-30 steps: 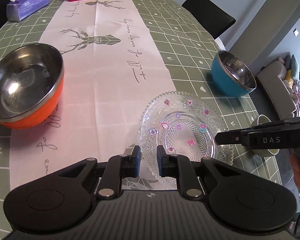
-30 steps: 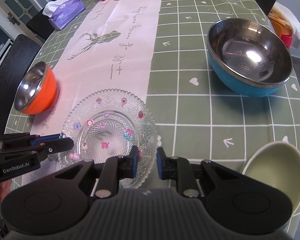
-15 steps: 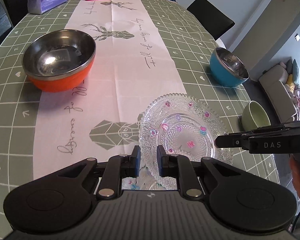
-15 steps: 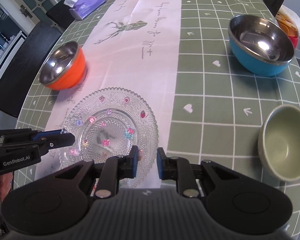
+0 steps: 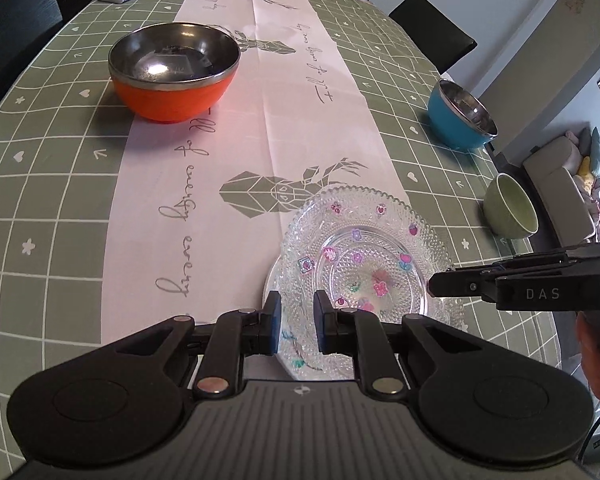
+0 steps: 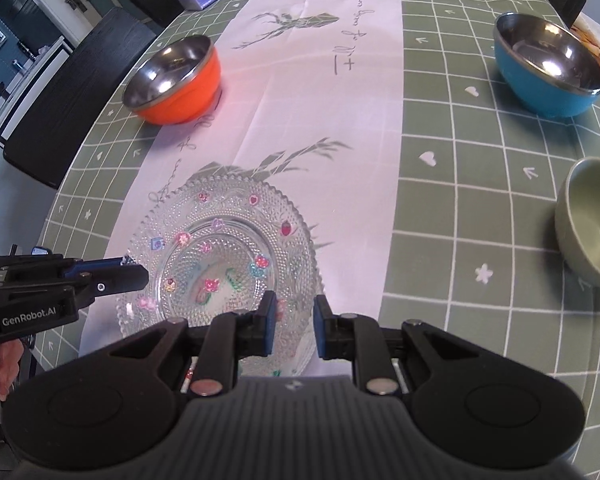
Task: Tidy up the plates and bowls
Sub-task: 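Grasp the glass plate rim with the left tool and carry it toward the stack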
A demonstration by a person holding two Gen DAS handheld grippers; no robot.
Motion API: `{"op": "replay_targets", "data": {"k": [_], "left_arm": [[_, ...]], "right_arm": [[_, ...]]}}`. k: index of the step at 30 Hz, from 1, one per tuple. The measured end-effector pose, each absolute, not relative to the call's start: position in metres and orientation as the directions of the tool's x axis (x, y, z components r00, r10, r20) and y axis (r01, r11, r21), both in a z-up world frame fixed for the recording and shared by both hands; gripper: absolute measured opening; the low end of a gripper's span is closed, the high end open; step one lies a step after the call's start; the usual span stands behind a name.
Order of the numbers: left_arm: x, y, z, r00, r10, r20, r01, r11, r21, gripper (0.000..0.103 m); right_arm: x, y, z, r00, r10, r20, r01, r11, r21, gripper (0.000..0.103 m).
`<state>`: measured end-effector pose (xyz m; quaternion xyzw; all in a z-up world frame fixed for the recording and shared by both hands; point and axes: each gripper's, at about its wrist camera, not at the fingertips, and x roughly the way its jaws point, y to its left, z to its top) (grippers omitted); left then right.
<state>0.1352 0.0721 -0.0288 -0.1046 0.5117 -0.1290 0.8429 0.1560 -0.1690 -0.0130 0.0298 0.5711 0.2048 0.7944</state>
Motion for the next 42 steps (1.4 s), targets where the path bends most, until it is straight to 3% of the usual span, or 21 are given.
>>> {"op": "replay_targets", "data": {"k": [30, 35, 42], "left_arm": [[0.137, 0.070, -0.050, 0.383, -0.310, -0.870, 0.112, 0.951, -0.289, 0.020], [0.136, 0.069, -0.052, 0.382, -0.314, -0.869, 0.122, 0.949, -0.290, 0.020], [0.134, 0.074, -0.045, 0.415, -0.322, -0.851, 0.116, 0.946, -0.302, 0.020]], "right_arm": [[0.143, -0.150, -0.024, 0.249, 0.265, -0.932, -0.362, 0.918, 0.164, 0.018], [0.141, -0.150, -0.023, 0.254, 0.257, -0.932, -0.372, 0.916, 0.151, 0.025], [0.139, -0.153, -0.017, 0.271, 0.277, -0.922, -0.366, 0.915, 0.167, 0.026]]}}
